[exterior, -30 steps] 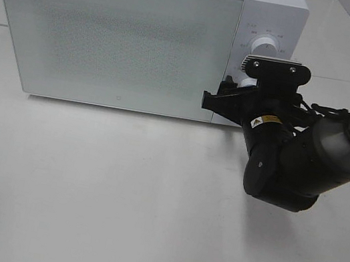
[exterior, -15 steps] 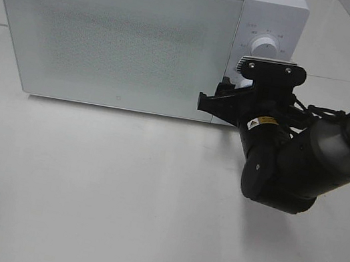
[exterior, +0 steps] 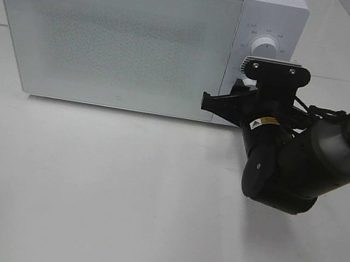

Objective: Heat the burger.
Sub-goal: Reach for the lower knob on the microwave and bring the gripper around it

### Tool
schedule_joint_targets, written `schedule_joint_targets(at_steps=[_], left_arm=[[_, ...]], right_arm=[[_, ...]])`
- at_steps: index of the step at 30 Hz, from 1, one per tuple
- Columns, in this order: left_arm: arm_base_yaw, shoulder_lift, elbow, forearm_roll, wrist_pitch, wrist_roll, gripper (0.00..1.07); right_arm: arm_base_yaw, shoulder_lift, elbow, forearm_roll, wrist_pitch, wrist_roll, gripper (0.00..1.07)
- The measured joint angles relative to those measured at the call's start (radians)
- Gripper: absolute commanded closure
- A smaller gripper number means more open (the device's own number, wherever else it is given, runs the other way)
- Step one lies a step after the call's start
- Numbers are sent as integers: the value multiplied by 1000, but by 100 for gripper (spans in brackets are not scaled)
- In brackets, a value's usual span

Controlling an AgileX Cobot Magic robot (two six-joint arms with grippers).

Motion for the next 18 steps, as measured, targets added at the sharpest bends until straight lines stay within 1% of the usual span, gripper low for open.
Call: schedule_joint_targets(at_steps=[1, 2, 4, 14, 18], left_arm=[[0, 0, 0, 0, 0, 0, 3], [0, 0, 0, 0, 0, 0, 3], [0, 0, 0, 0, 0, 0, 3], [0, 0, 0, 0, 0, 0, 3], [0, 0, 0, 0, 0, 0, 3]], right_arm=[[0, 0, 0, 0, 0, 0, 101], [0, 0, 0, 0, 0, 0, 101], [0, 0, 2, -1, -1, 0, 105], [0, 0, 2, -2, -2, -2, 104], [0, 0, 2, -2, -2, 33, 104]])
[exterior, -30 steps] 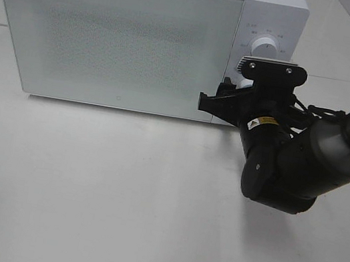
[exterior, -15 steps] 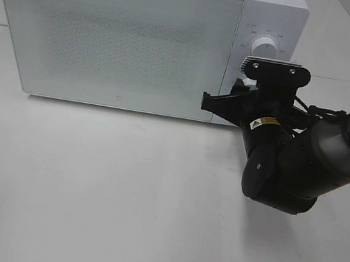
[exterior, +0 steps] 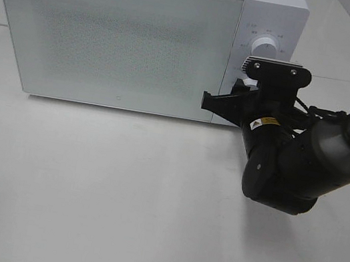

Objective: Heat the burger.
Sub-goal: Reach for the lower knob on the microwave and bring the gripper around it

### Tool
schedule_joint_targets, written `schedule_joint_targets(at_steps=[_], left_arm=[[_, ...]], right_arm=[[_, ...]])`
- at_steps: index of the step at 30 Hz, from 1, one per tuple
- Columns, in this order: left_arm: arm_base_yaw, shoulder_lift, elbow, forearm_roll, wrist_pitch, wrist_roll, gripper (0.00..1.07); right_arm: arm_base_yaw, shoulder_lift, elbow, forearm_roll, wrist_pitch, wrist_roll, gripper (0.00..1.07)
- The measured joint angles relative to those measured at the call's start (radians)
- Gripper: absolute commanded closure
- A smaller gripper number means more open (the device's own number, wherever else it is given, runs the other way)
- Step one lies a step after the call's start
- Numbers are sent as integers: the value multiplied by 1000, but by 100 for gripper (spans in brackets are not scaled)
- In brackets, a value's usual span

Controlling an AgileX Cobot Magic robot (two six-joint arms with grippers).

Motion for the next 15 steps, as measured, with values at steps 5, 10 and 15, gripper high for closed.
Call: schedule_joint_targets(at_steps=[5, 10, 15], left_arm=[[0, 0, 0, 0, 0, 0, 3], [0, 0, 0, 0, 0, 0, 3], [0, 0, 0, 0, 0, 0, 3]], right_arm=[[0, 0, 0, 0, -1, 197, 104], [0, 0, 3, 0, -3, 356, 104], [0, 0, 3, 2, -4, 468, 104]])
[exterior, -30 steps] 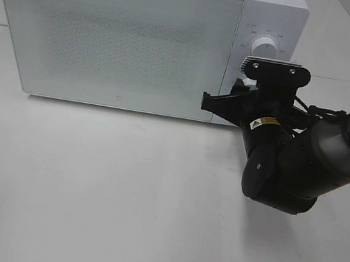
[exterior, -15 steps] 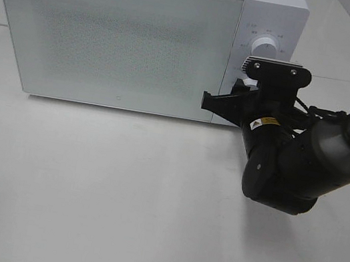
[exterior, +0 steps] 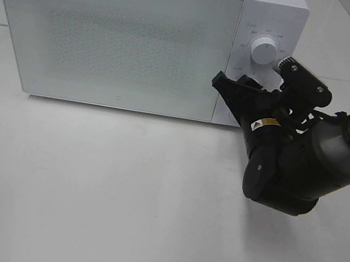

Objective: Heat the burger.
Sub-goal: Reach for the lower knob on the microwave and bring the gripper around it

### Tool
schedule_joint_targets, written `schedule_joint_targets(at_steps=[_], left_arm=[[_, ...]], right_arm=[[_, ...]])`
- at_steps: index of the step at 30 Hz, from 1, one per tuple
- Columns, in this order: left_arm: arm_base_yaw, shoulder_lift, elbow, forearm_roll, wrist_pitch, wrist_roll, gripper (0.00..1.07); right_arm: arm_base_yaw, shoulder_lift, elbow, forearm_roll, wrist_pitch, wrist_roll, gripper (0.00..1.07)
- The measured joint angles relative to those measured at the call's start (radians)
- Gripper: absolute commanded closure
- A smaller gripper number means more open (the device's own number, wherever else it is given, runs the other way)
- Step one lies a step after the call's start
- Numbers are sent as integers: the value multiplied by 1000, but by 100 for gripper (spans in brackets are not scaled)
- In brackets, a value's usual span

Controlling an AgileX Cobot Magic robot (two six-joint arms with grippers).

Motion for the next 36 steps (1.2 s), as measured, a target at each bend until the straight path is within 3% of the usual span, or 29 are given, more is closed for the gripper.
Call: schedule_joint_targets(at_steps=[36], left_arm=[[0, 0, 0, 0, 0, 0, 3]], right_arm=[[0, 0, 2, 16, 19, 1071, 104]])
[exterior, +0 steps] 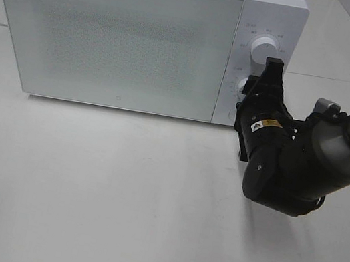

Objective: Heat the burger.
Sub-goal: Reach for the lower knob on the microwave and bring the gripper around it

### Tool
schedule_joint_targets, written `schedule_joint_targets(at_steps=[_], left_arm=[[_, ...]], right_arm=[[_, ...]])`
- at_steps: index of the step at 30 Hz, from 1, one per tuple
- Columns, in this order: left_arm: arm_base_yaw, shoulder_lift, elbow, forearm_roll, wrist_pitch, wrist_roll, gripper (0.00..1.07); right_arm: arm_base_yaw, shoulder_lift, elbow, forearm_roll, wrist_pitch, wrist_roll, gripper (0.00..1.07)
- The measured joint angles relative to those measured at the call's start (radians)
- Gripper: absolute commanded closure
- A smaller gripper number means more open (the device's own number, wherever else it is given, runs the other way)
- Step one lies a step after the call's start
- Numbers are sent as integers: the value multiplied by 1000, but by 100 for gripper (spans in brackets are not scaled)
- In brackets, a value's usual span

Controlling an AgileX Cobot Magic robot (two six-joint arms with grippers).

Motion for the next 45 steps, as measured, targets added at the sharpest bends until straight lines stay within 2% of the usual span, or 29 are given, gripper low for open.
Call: schedule_joint_targets(at_steps=[12, 23, 32, 34, 35, 36, 38, 40, 41, 43, 44, 45], left_arm=[[0, 0, 0, 0, 0, 0, 3], [0, 0, 0, 0, 0, 0, 3], [0, 0, 0, 0, 0, 0, 3], [0, 0, 0, 0, 0, 0, 3], [0, 0, 0, 0, 0, 0, 3], [0, 0, 0, 0, 0, 0, 3], [0, 0, 0, 0, 0, 0, 3], [0, 0, 0, 0, 0, 0, 3], [0, 0, 0, 0, 0, 0, 3], [0, 0, 0, 0, 0, 0, 3], [0, 0, 0, 0, 0, 0, 3], [0, 0, 0, 0, 0, 0, 3]], right_arm=[[0, 0, 2, 1, -2, 233, 102], [0, 0, 2, 2, -1, 216, 100], [0, 0, 2, 12, -1, 142, 93], [0, 0, 1, 17, -2, 122, 82], [0, 0, 1, 17, -2, 122, 82], [0, 0, 1, 21, -2, 120, 75], [0, 0, 0, 24, -2, 120, 72], [1, 0, -1, 33, -2, 116, 61], [1, 0, -1, 33, -2, 116, 61], [1, -9, 3, 43, 2, 81, 49], [1, -9, 3, 43, 2, 81, 49], [1, -22, 15, 64, 2, 48, 42]])
